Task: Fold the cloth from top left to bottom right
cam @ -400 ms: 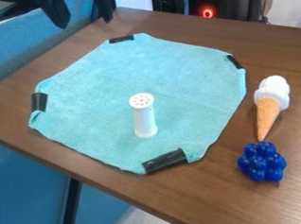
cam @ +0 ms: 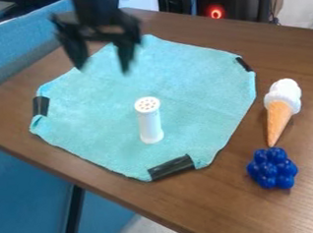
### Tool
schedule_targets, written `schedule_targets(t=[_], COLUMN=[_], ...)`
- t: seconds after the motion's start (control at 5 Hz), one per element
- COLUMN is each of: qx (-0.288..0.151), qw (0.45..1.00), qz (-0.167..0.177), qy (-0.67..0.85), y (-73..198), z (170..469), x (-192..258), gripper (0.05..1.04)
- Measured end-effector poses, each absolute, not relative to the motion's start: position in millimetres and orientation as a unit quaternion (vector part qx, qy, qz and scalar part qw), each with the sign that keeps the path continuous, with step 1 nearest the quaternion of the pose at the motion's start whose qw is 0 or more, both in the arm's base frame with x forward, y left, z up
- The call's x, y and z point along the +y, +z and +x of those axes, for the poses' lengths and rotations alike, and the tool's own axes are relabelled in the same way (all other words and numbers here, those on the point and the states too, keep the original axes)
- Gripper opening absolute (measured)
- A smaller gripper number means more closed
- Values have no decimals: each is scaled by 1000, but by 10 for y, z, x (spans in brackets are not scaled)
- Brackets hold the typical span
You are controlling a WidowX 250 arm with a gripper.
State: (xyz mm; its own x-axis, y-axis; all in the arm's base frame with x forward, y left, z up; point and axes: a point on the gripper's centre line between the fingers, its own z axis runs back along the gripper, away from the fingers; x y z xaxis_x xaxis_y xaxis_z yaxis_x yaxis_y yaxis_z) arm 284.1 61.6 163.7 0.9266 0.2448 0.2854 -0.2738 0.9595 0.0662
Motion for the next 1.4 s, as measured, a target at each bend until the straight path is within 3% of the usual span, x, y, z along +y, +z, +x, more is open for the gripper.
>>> schedule_targets(t=[0.2, 0.4, 0.8, 1.4], qx=[-142, -180, -192, -199], qw=[989, 983, 979, 971], qz=[25, 7, 15, 107], qy=[16, -31, -62, -82], y=[1595, 1517, 1477, 1405], z=[3077, 3194, 3457, 3979], x=[772, 978, 1216, 1703], gripper=[1000, 1000, 1000, 1000])
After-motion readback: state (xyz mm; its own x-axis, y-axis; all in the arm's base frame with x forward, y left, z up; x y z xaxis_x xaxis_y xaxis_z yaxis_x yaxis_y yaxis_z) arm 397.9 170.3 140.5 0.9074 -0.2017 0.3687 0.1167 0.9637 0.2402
